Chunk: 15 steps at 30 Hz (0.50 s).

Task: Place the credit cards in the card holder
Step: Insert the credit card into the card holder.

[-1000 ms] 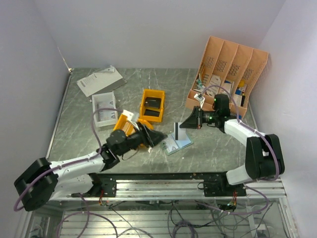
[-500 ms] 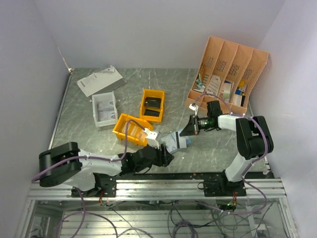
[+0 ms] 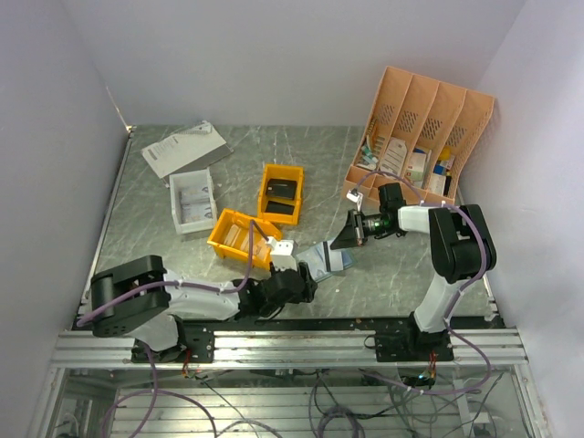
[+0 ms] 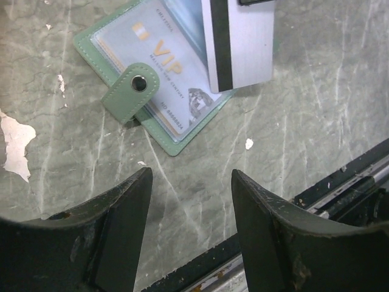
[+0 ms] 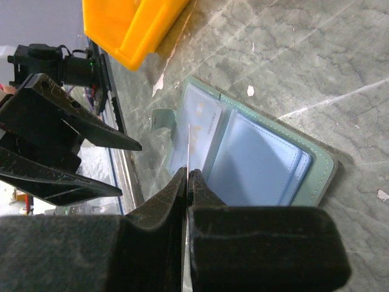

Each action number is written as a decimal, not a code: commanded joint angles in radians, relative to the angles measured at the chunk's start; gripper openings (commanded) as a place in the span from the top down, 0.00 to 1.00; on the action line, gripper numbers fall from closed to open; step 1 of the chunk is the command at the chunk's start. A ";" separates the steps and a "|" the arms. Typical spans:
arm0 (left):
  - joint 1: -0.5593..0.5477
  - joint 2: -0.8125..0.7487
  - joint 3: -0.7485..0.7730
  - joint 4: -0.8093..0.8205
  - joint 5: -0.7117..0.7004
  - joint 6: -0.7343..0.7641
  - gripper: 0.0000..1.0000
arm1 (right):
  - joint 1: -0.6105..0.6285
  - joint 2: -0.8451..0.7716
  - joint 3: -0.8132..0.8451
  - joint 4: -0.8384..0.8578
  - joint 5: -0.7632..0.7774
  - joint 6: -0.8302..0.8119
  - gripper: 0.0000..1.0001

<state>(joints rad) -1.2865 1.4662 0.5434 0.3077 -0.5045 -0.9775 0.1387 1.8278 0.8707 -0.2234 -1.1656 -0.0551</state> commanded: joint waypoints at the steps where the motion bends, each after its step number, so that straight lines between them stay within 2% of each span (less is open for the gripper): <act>1: -0.002 0.029 0.044 -0.052 -0.071 -0.028 0.34 | -0.010 -0.013 0.019 -0.012 0.011 -0.028 1.00; 15: 0.045 0.081 0.068 -0.066 -0.022 -0.040 0.34 | -0.025 -0.022 0.015 -0.011 0.008 -0.033 1.00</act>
<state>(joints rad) -1.2507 1.5349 0.5819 0.2417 -0.5163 -1.0077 0.1234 1.8275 0.8715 -0.2375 -1.1618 -0.0719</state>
